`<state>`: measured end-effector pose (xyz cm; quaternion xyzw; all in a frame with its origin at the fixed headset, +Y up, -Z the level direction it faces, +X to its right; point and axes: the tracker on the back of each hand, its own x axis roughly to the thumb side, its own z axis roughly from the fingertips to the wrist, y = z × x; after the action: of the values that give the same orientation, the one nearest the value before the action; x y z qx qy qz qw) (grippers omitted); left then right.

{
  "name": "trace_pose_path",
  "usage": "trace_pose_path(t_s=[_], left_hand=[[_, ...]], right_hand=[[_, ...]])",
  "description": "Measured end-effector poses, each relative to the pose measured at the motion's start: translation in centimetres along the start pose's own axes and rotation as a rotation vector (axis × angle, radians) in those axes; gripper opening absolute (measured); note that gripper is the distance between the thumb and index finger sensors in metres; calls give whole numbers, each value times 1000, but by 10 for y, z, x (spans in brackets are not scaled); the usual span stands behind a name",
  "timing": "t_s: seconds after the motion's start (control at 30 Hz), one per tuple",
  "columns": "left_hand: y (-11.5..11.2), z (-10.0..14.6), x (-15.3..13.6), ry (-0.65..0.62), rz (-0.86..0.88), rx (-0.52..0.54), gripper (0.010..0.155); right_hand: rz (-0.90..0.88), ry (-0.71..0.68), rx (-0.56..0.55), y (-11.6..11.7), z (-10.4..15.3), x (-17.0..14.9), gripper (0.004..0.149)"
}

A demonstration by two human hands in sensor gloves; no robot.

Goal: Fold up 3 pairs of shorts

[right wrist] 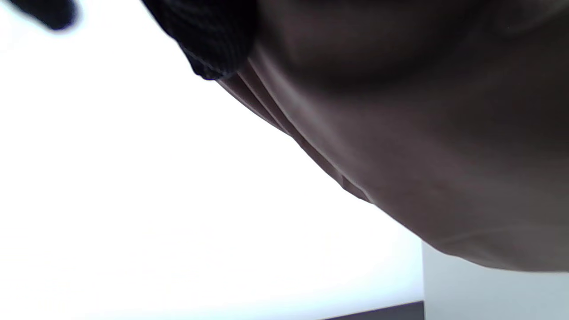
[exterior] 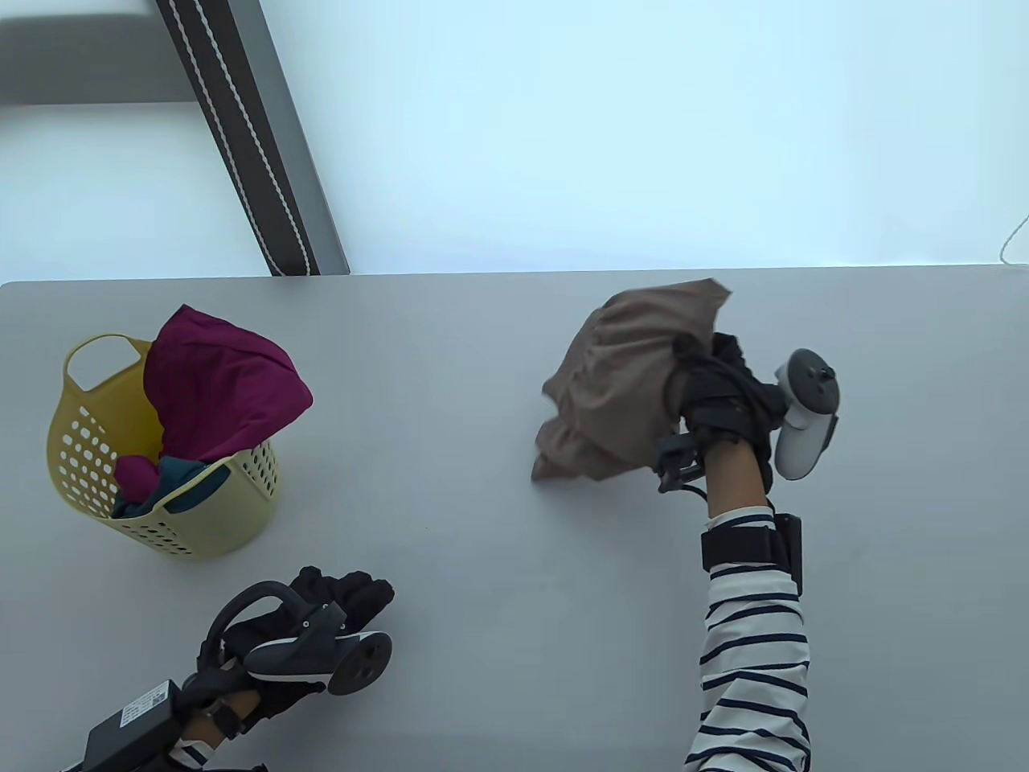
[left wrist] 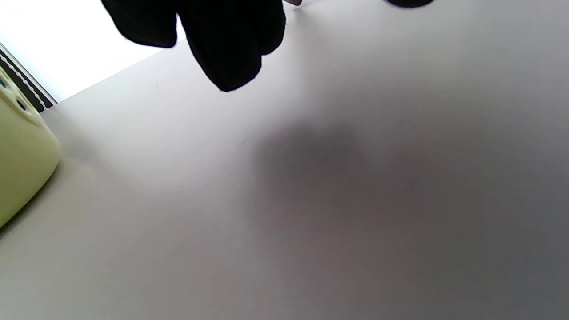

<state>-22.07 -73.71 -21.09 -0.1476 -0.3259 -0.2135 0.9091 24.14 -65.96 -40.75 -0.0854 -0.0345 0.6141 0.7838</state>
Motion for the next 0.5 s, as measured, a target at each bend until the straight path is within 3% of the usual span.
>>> trace_pose_path(t_s=[0.1,0.2,0.3,0.37,0.43,0.5], left_hand=[[0,0,0,1,-3,5,75],[0,0,0,3,-3,3,76],[0,0,1,0,-3,-5,76],[0,0,1,1,-5,-8,76],[0,0,1,4,-6,-8,76],[0,-1,0,6,-4,-9,76]], right_hand=[[-84,-31,-89,-43,-3,-6,44],[-1,36,-223,-83,2,-21,53],[293,283,-441,-117,13,-46,79],[515,420,-530,-129,21,-59,85],[647,485,-539,-136,24,-68,85],[643,490,-481,-138,23,-74,86]])
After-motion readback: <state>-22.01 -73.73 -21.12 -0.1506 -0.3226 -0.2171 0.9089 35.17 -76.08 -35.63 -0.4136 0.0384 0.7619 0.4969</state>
